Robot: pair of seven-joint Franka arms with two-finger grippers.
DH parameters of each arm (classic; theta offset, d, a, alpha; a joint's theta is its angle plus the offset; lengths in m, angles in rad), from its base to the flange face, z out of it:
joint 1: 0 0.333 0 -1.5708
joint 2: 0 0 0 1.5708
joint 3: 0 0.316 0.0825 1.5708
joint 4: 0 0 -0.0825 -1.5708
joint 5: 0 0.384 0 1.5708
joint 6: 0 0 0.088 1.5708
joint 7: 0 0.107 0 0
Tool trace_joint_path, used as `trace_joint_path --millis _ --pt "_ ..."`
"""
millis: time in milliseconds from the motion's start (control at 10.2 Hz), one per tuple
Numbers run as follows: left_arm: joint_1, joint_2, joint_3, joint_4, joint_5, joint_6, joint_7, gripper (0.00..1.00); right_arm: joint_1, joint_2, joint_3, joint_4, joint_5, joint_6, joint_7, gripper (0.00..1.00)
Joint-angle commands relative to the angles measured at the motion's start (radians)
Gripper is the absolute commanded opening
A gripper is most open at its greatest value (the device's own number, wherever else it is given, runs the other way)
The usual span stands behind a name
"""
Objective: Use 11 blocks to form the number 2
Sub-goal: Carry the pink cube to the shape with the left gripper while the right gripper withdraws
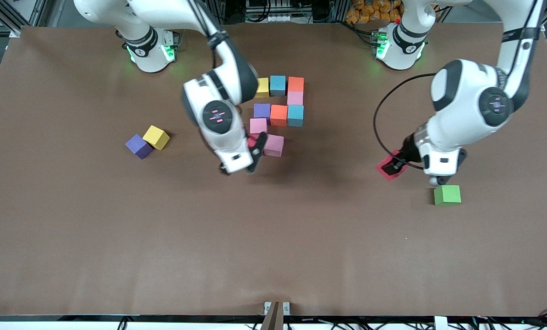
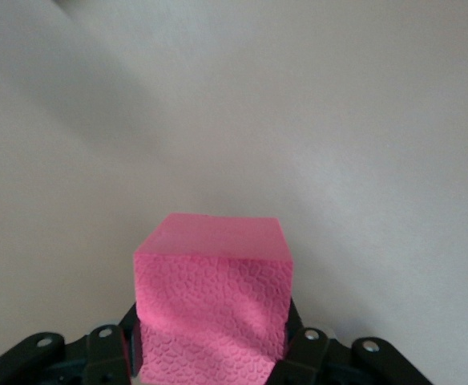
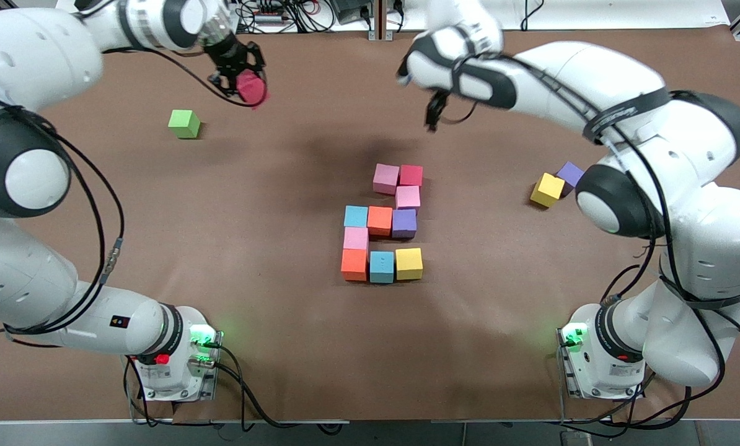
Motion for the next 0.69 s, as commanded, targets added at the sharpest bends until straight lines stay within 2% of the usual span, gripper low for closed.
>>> trace_joint_path --millis 0,196,391,587 --pt "-0.094 0.080 0.008 0.043 0.040 0.055 -0.242 0.14 0.005 -0.030 -0.137 0.000 -0.002 -0.045 0.012 1.00" --pt "-0.169 0.140 0.007 0.049 0.129 0.103 -0.490 0.14 0.003 -0.047 -0.266 0.000 0.004 -0.056 0.026 1.00" --pt "-0.213 0.162 0.004 0.049 0.134 0.135 -0.641 0.14 -0.005 -0.049 -0.370 0.002 0.005 -0.066 0.114 1.00" --pt "-0.282 0.203 0.004 0.050 0.134 0.192 -0.845 0.14 -0.085 -0.087 -0.375 0.002 0.005 -0.067 0.197 1.00"
